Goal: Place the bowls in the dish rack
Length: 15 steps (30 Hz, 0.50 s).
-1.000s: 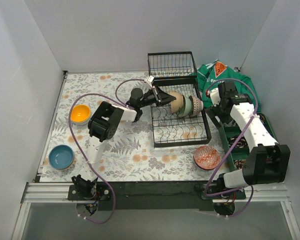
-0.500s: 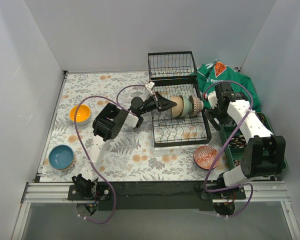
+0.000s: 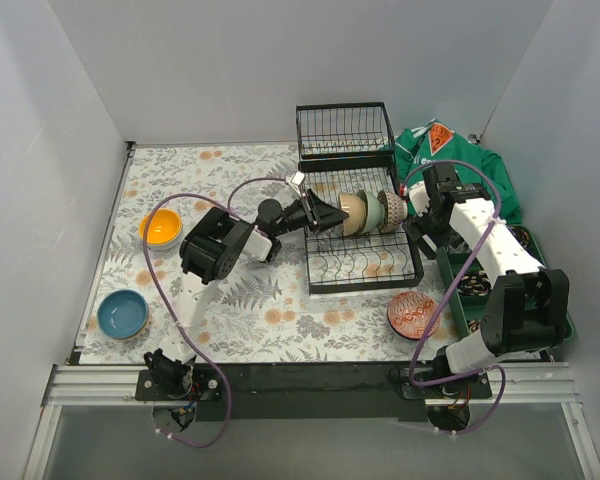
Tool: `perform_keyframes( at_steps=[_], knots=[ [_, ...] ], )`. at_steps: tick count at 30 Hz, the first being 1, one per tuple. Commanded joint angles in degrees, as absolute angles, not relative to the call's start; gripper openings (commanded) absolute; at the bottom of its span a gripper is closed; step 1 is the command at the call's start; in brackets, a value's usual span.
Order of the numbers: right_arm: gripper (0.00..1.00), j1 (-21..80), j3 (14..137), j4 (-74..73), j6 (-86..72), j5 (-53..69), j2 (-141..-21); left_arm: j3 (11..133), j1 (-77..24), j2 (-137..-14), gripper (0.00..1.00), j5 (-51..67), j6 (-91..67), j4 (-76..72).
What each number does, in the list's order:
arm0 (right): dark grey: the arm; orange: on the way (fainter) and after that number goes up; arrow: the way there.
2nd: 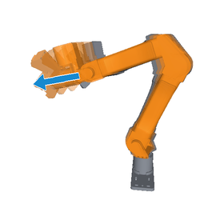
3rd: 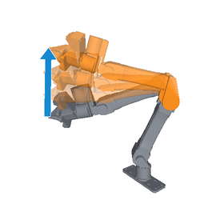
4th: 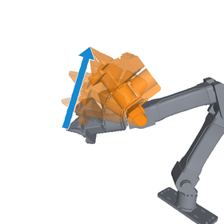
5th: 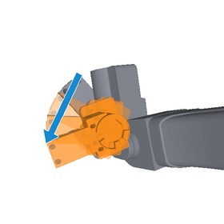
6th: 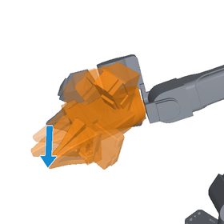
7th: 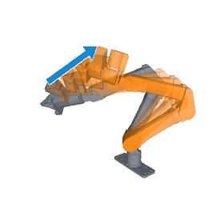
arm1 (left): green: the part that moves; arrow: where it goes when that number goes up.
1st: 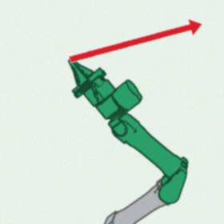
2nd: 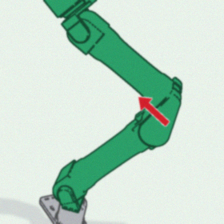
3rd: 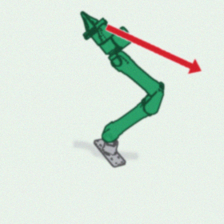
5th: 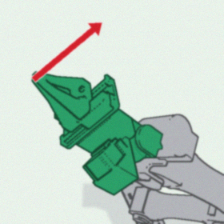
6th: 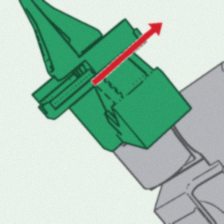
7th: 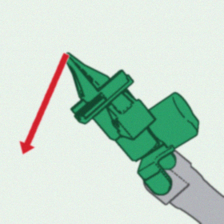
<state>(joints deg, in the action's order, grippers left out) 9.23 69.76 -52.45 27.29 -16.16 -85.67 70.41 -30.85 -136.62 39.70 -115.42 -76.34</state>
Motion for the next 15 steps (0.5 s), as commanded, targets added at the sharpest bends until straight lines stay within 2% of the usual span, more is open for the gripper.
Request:
perform_keyframes(
  at_steps=[1,3,4,5,12,15],
  knots=[
    [0.91,9.41,72.51,-51.24,27.6,-15.91,-85.43,66.98,-29.62,-127.63,0.44,42.88,-123.41,-71.12],
    [0.93,9.32,72.69,-51.07,27.69,-16.08,-84.91,66.36,-29.27,-124.82,0.47,44.46,-117.47,-67.07],
    [0.93,9.4,72.42,-50.46,27.69,-15.91,-83.86,66.1,-29.01,-123.85,0.56,45.69,-115.42,-65.49],
    [0.93,9.4,72.07,-50.1,27.6,-15.56,-83.24,66.01,-28.66,-122.88,0.57,46.23,-112.88,-60.17],
    [0.94,9.4,66.89,-50.27,26.1,-13.1,-76.03,64.6,-25.05,-113.23,0.6,49.75,-92.15,-33.88],
    [0.94,9.4,66.01,-50.36,25.84,-11.78,-73.39,65.04,-22.59,-108.21,0.59,49.04,-77.3,-16.39]
  ],
)
